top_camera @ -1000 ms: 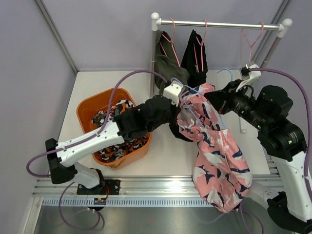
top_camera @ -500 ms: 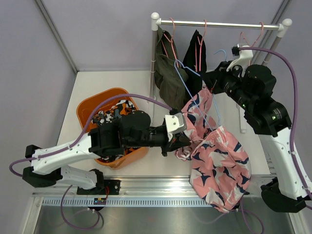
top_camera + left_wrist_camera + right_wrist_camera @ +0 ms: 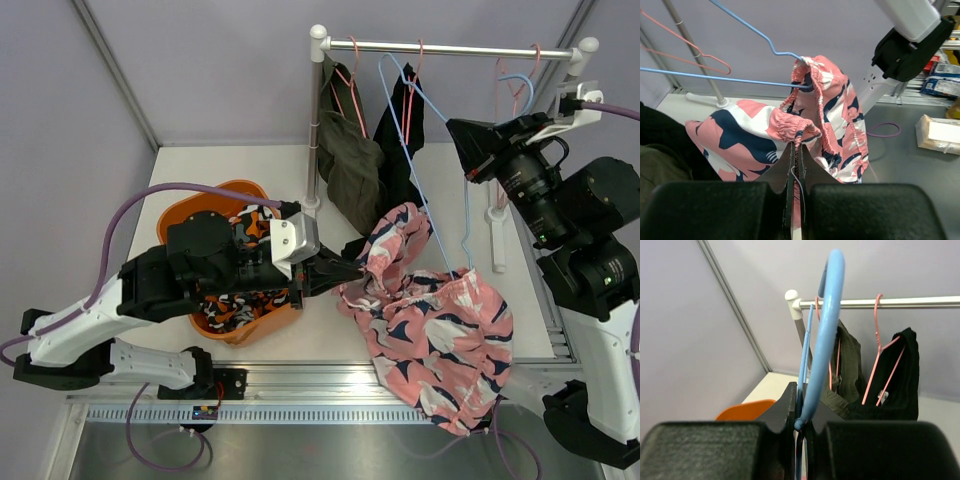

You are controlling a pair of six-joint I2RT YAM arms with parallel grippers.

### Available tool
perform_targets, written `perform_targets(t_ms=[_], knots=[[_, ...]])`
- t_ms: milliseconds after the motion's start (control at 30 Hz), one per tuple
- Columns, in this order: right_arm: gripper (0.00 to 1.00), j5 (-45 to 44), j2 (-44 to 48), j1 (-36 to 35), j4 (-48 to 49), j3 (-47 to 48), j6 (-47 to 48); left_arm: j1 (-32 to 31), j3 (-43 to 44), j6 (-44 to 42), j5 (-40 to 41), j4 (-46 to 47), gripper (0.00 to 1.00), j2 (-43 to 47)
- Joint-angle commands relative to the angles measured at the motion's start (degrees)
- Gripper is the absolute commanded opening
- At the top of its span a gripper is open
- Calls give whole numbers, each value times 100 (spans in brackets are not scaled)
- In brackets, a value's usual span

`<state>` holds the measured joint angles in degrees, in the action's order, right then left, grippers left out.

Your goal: Remove the shorts from the hanger

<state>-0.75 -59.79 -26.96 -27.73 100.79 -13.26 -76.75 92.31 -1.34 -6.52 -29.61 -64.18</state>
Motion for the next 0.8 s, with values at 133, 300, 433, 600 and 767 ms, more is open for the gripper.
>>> perform_targets(t_ms=[133,300,433,600,767], knots=[[0,-180,73,-46,1022,-455,-63,2,384,-129,-639,-71,0,-147],[0,-373,82,-46,1331,-570,-46,2,472,-173,-587,-54,0,-147],[0,-426,3,-46,1252,-456,-63,-6,638,-261,-106,-124,0,-217],[0,-610,-7,-46,770,-254,-28,2,1042,-445,2349,-90,0,-384],[0,-759,178,-46,435,-192,51,-7,1980,-1691,4429,1005,0,-542]])
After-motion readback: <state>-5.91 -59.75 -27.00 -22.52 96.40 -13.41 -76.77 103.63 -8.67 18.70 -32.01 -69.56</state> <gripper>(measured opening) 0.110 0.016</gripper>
